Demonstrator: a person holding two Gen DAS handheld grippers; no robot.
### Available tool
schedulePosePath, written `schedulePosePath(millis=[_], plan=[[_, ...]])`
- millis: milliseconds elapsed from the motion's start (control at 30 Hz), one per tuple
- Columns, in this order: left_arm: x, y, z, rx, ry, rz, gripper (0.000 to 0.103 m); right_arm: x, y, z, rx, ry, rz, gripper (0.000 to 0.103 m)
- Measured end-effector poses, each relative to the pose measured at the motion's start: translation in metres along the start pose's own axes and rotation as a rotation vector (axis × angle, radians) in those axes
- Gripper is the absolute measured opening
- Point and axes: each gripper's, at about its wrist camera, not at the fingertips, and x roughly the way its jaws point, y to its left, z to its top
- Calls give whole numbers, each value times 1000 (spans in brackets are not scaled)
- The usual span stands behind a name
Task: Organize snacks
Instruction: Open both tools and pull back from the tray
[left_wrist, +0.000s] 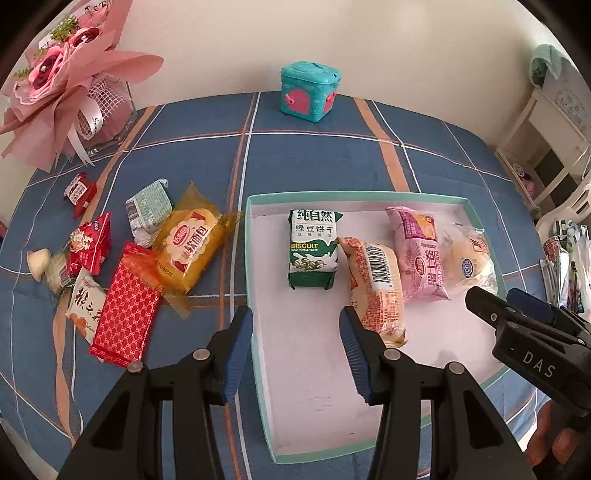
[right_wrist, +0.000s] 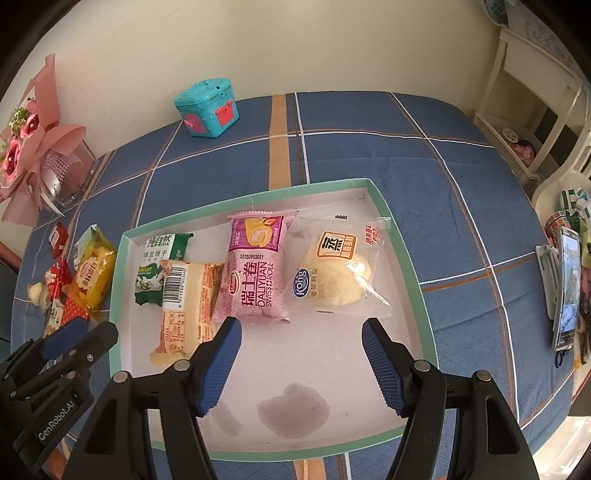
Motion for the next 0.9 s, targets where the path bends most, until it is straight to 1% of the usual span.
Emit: schedulePosePath(millis=[33, 100, 133, 167, 200, 267, 300, 367, 433, 467, 500, 533, 767, 833, 867, 900], plan=[[0, 0, 0, 1, 2, 0, 50, 1, 0, 0, 2, 1, -1, 72], [2, -1, 1, 3, 5, 3, 51, 2, 0, 0, 1, 3, -6, 75], [2, -1, 1, 4, 7, 5, 53, 3, 0, -1, -1, 2, -11, 79], [3, -1, 1, 5, 8, 9, 60, 4, 1, -1, -4, 0, -15, 83], [3, -1, 1, 6, 9, 15, 64, 4, 1, -1, -7, 0, -19, 85], [4, -1, 1, 6, 10, 26, 66, 6, 3, -2, -14, -1, -23, 91], [4, 0, 1, 4, 10, 29, 69, 6, 4, -2, -17, 0, -25, 93], [5, 1, 1, 2, 10, 34, 73, 8, 5, -3, -25, 2, -29, 100], [6, 3, 0, -1, 12, 37, 73, 8, 6, -4, -34, 1, -33, 103], [6, 3, 0, -3, 13, 38, 76, 8, 7, -5, -39, -1, -34, 103], [7, 4, 0, -6, 13, 38, 83, 8, 8, -5, -44, -2, -36, 103], [7, 5, 0, -8, 12, 39, 84, 8, 8, -5, -47, -2, -36, 103], [6, 8, 0, -18, -5, 47, 86, 10, 12, -6, -71, -5, -42, 103], [6, 10, 0, -27, -9, 50, 92, 10, 13, -6, -76, -7, -46, 103], [6, 11, 0, -31, -11, 50, 97, 11, 14, -6, -79, -7, -49, 103], [5, 12, 1, -34, -16, 52, 98, 11, 14, -7, -82, -7, -52, 103]])
